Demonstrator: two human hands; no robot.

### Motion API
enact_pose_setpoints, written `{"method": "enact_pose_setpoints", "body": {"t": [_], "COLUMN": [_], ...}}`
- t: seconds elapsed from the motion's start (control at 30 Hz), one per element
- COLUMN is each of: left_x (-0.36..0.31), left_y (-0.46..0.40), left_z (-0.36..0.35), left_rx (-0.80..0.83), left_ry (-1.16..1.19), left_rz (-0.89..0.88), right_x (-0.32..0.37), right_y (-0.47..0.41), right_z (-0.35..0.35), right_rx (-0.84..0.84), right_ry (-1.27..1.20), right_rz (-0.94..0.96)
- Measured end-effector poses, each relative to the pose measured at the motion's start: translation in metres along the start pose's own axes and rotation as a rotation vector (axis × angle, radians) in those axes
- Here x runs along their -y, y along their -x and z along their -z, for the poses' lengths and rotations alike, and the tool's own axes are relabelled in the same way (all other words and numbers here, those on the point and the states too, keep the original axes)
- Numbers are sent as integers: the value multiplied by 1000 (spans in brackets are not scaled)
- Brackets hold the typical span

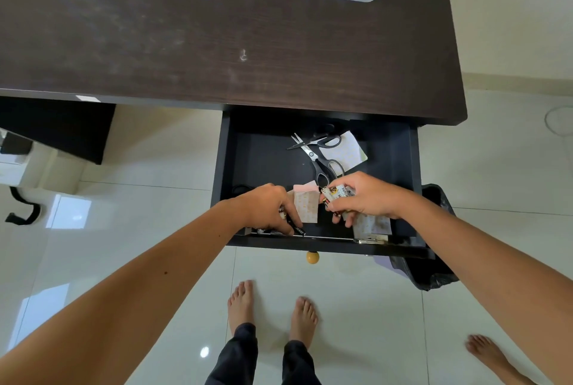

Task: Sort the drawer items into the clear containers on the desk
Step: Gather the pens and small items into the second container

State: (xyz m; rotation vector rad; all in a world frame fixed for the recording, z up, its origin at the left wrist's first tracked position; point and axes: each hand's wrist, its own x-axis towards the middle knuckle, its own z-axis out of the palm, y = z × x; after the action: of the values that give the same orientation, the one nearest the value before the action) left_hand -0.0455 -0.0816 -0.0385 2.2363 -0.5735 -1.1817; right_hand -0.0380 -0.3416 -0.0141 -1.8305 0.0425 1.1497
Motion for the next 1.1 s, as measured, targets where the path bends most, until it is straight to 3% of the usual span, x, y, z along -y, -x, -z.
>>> {"method": "enact_pose_setpoints", "body": {"t": [0.3,0.63,0.77,1.1], "left_x": [-4,-1,7,2], "left_y": [-10,-11,-2,23], "left_z": [-5,-4,-1,26], "left_rx": [-57,-86,-107,-193], "left_ry": [-405,-394,-123,647], "left_rz": [-50,-55,-73,30], "right_x": [-9,-16,-15,1], "right_y": [14,23,24,14], "right_z": [-3,-6,-3,-17], "right_rx": [-34,-47,-52,11], "right_ry": [-195,-292,-370,-247], "right_rz": [-17,-49,-59,-41]}}
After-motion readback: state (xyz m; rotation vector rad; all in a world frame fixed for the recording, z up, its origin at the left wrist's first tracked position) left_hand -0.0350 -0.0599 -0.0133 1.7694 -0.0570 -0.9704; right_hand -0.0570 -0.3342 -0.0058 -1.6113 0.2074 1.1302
